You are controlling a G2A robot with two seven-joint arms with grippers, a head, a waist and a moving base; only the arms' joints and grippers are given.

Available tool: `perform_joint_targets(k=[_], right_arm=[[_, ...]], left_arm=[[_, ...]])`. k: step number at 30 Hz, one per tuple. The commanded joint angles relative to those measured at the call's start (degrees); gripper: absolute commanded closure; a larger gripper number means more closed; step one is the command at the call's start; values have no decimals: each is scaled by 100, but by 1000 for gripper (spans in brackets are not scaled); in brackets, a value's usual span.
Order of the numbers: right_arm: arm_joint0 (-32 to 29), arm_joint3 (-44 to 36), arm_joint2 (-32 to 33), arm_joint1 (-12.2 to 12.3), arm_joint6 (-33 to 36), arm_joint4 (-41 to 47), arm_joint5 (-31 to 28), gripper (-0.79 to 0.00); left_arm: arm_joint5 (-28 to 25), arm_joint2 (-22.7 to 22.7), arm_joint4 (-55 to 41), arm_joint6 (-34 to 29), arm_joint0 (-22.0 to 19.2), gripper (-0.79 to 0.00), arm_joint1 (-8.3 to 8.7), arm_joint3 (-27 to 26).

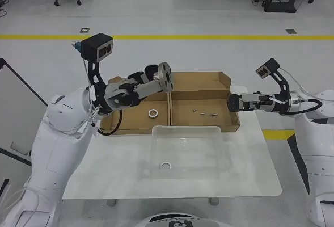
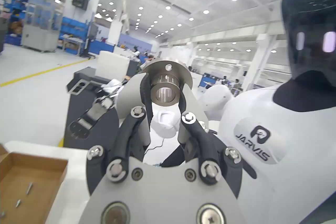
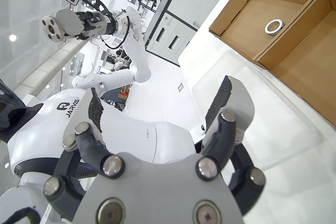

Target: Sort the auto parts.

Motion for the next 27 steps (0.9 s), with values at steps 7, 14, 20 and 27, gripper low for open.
perform_joint_targets(k=[7, 14, 20, 27], right_arm=[[0, 0, 0, 0, 0, 0, 0, -785], [0, 0, 0, 0, 0, 0, 0, -785], [0, 0, 0, 0, 0, 0, 0, -785], [0, 0, 0, 0, 0, 0, 0, -785]], left_arm=[[1036, -348, 1681, -501, 149, 0, 139, -75], [1570, -503, 2823, -975, 181, 0, 249, 46], [1817, -481, 3397, -1275, 210, 0, 312, 146], [2099, -350, 4125, -1569, 168, 0, 369, 186]])
